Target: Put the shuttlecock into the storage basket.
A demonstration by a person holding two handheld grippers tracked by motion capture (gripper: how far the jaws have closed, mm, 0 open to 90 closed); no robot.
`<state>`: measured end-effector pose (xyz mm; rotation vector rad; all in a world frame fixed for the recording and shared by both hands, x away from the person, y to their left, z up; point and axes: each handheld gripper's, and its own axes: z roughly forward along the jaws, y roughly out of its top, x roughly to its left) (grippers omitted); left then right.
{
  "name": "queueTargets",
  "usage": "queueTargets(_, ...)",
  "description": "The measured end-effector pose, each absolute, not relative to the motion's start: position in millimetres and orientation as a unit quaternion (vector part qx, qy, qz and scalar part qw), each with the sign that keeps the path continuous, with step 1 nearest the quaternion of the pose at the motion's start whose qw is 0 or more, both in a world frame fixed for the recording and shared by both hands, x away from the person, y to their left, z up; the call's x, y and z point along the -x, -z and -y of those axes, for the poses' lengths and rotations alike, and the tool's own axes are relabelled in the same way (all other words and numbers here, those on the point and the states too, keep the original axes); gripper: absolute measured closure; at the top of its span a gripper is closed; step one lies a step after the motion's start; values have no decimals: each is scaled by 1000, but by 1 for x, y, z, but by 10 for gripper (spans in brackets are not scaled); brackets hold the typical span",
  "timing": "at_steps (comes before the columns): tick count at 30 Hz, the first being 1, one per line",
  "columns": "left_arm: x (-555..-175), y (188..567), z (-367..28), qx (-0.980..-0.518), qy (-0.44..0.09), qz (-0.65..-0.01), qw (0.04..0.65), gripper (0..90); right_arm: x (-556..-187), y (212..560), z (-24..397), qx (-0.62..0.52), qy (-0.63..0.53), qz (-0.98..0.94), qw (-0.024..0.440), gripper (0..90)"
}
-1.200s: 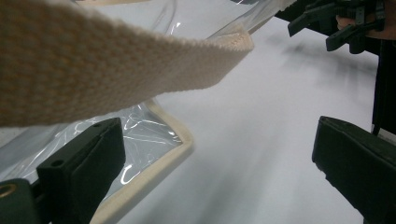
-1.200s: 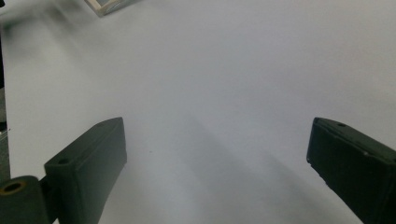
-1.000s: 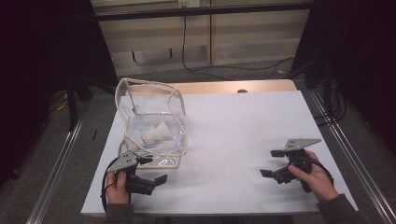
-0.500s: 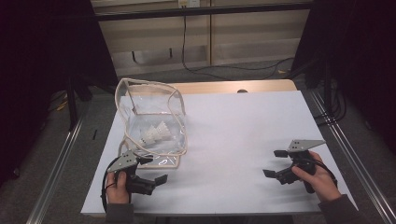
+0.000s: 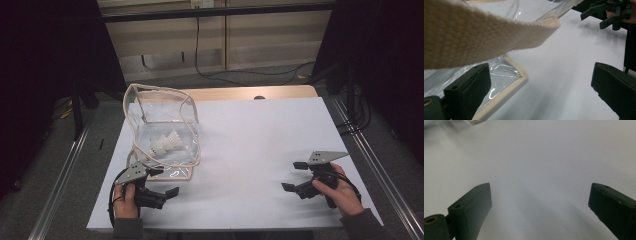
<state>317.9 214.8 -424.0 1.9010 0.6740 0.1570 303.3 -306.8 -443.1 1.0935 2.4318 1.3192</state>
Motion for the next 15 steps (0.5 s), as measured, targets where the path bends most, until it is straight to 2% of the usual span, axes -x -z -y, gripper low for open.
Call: queueTargets(15,-318,424,-214,-796,-67,-284,530,28,-302,442,308,-366,-447,-812,88,46)
